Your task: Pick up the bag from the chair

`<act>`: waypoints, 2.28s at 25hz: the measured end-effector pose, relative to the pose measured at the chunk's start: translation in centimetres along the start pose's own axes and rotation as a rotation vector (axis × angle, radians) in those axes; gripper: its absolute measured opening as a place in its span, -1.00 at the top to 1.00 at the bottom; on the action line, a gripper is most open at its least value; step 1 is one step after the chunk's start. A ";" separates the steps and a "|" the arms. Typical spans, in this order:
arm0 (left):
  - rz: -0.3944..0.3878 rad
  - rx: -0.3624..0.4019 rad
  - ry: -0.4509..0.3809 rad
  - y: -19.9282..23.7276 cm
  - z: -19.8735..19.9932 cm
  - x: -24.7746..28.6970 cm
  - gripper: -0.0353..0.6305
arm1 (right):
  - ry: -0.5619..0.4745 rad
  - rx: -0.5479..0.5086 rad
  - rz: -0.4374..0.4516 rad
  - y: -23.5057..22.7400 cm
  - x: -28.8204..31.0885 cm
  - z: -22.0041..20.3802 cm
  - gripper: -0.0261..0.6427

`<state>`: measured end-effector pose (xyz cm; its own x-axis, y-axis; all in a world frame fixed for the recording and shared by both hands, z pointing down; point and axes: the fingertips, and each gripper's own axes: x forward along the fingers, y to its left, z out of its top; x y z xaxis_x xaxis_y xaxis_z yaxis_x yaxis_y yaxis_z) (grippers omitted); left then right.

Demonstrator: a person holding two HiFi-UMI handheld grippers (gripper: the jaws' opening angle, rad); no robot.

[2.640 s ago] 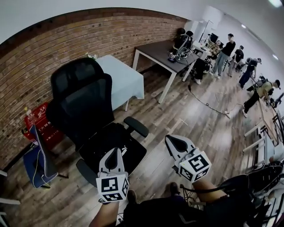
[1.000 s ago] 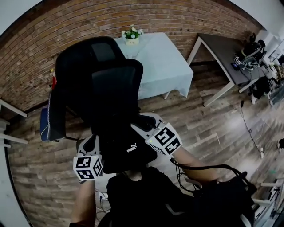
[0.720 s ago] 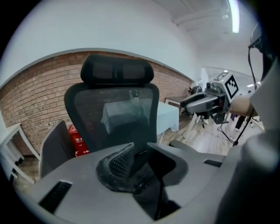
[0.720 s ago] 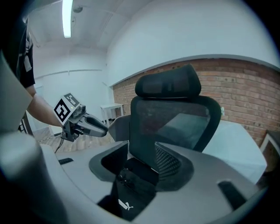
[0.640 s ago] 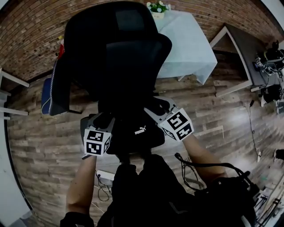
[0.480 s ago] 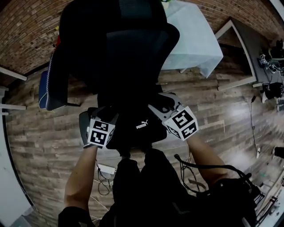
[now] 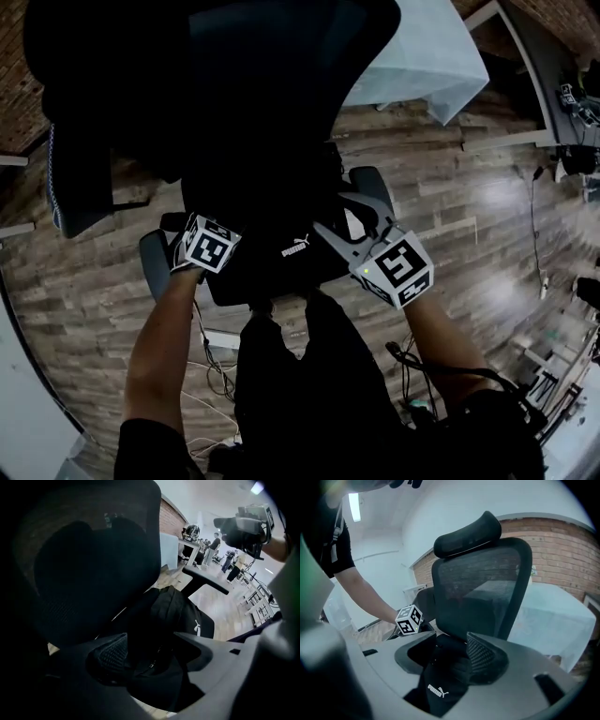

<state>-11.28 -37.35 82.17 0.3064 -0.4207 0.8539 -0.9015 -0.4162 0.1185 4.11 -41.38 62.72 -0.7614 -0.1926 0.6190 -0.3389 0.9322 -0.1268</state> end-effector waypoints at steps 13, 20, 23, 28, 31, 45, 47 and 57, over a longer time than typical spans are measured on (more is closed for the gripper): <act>-0.112 0.129 0.167 2.6 -4.6 9.6 -0.17 | -0.078 0.040 0.047 0.6 3.4 -2.8 0.22; -0.254 0.134 0.271 2.4 -5.4 12.3 -0.20 | -0.042 0.056 0.112 2.4 3.7 -5.8 0.22; -0.317 0.165 0.296 2.2 -5.9 12.7 -0.22 | -0.056 0.085 0.111 2.7 4.1 -6.1 0.22; -0.404 0.193 0.341 0.6 -6.6 13.3 -0.12 | -0.087 0.103 0.101 2.4 3.9 -5.9 0.22; -0.403 0.216 0.346 0.0 -6.7 13.2 -0.01 | -0.102 0.129 0.075 2.0 3.5 -5.8 0.22; -0.214 0.246 0.200 -1.5 -5.7 9.2 0.74 | -0.157 0.180 -0.036 2.6 1.0 -3.3 0.22; -0.214 0.243 0.171 -2.1 -5.3 7.9 0.75 | -0.167 0.176 -0.044 3.0 0.5 -2.9 0.22; -0.236 0.218 0.024 -6.4 -3.6 0.3 0.76 | -0.139 0.184 -0.121 4.9 -3.6 -1.8 0.22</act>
<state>-6.50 -31.87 83.51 0.4897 -0.2742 0.8276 -0.7189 -0.6640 0.2054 6.23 -35.53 61.27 -0.7738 -0.3511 0.5272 -0.5169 0.8311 -0.2051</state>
